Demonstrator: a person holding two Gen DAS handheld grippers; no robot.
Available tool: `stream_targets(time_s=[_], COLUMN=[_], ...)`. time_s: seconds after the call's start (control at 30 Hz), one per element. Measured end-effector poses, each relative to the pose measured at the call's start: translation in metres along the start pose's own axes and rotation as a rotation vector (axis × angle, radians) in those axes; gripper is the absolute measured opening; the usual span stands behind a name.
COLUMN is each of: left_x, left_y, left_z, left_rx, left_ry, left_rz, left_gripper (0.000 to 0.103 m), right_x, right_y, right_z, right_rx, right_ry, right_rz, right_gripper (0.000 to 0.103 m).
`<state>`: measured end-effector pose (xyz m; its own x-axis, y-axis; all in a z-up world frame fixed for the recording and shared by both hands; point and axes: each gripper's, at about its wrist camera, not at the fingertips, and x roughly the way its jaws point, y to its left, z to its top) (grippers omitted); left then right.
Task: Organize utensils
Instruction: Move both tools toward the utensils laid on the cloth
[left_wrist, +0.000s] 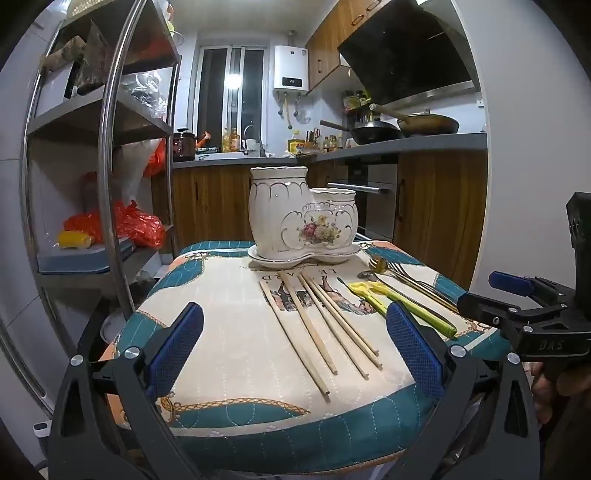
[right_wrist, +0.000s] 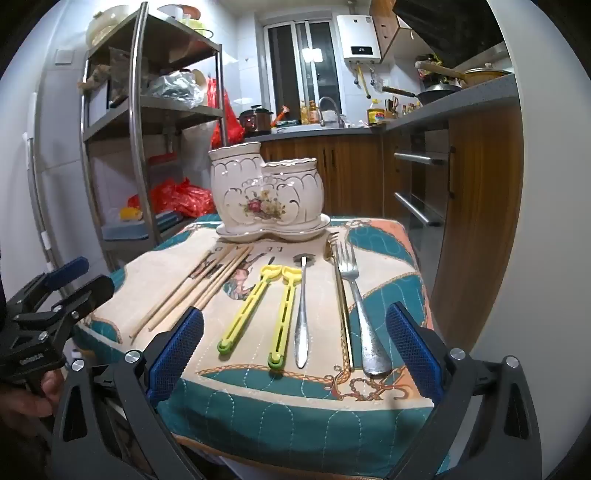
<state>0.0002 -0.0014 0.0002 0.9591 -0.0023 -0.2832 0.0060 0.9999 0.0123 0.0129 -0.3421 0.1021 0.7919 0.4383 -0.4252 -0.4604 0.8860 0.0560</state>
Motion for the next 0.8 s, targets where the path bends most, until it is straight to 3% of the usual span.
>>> stream_targets(time_s=[0.23, 0.8], left_x=[-0.0017, -0.0061], left_y=[-0.0008, 0.0029], left_z=[-0.0002, -0.0010], left_rx=[-0.002, -0.014], left_ry=[-0.027, -0.035], left_rz=[0.032, 0.031], left_gripper=[0.098, 0.098], right_x=[0.0008, 0.0014], right_y=[-0.0004, -0.0003], right_z=[0.0000, -0.0002], right_rx=[-0.004, 0.000], right_ry=[0.006, 0.007], right_rz=[-0.001, 0.001], right_gripper=[0.098, 0.098])
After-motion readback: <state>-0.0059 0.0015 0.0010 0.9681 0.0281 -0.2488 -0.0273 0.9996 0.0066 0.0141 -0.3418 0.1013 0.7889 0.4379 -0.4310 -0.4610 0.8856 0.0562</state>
